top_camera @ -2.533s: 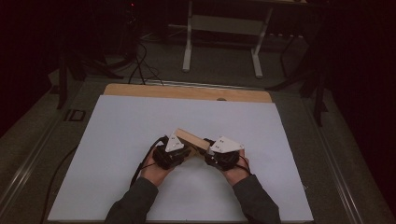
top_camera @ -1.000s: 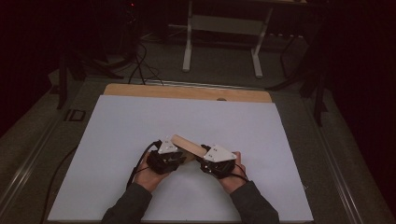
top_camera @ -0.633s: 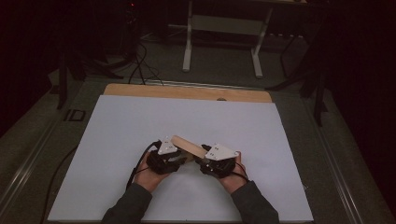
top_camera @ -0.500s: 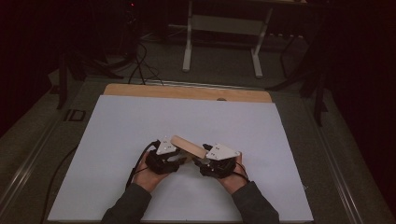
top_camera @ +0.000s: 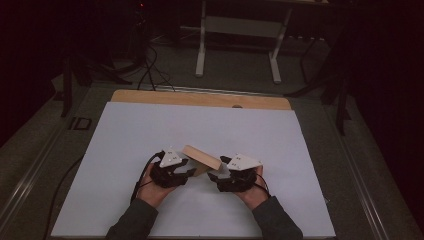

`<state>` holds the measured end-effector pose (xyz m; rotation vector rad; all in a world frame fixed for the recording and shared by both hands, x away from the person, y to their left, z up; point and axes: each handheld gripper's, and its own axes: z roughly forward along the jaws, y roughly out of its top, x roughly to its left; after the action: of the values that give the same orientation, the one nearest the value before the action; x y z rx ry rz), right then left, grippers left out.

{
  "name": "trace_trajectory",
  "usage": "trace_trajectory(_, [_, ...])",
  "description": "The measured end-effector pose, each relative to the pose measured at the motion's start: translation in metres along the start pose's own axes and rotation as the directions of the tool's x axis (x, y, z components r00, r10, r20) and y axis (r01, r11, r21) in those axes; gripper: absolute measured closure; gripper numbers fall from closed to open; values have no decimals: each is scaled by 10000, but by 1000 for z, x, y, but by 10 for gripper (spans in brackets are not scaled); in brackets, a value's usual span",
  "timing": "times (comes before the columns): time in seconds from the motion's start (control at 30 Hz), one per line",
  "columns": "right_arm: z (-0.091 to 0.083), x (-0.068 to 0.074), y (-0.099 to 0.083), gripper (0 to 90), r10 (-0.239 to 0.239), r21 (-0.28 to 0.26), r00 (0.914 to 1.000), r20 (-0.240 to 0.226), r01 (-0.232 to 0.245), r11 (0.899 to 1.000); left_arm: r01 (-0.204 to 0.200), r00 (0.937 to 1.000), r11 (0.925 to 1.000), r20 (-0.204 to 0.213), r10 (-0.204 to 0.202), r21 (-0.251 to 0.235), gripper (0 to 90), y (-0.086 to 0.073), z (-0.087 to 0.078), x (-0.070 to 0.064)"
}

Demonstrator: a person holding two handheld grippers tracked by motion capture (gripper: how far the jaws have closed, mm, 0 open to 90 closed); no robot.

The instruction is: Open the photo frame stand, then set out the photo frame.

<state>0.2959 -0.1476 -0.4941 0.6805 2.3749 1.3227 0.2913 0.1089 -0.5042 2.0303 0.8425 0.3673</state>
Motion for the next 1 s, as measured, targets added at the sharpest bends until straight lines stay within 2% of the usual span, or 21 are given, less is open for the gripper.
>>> trace_trajectory(0.33, [-7, -6, -7, 283, 335, 20, 9988, -345, -335, 9994, 122, 9999, 9994, -10, -123, -310, 522, -1, -7, 2])
trace_trajectory(0.67, [-23, -16, -17, 301, 607, 163, 9965, -575, -598, 9981, 362, 9993, 9985, 70, -360, -421, 564, -2, -12, 5])
trace_trajectory(0.83, [-26, -20, -20, 362, 572, 354, 9951, -809, -545, 9979, 415, 9991, 9987, 72, -413, -306, 601, -2, -12, 6])
trace_trajectory(1.0, [-28, -24, -22, 483, 547, 498, 9940, -948, -502, 9975, 505, 9987, 9980, -42, -507, -390, 638, -2, -13, 8])
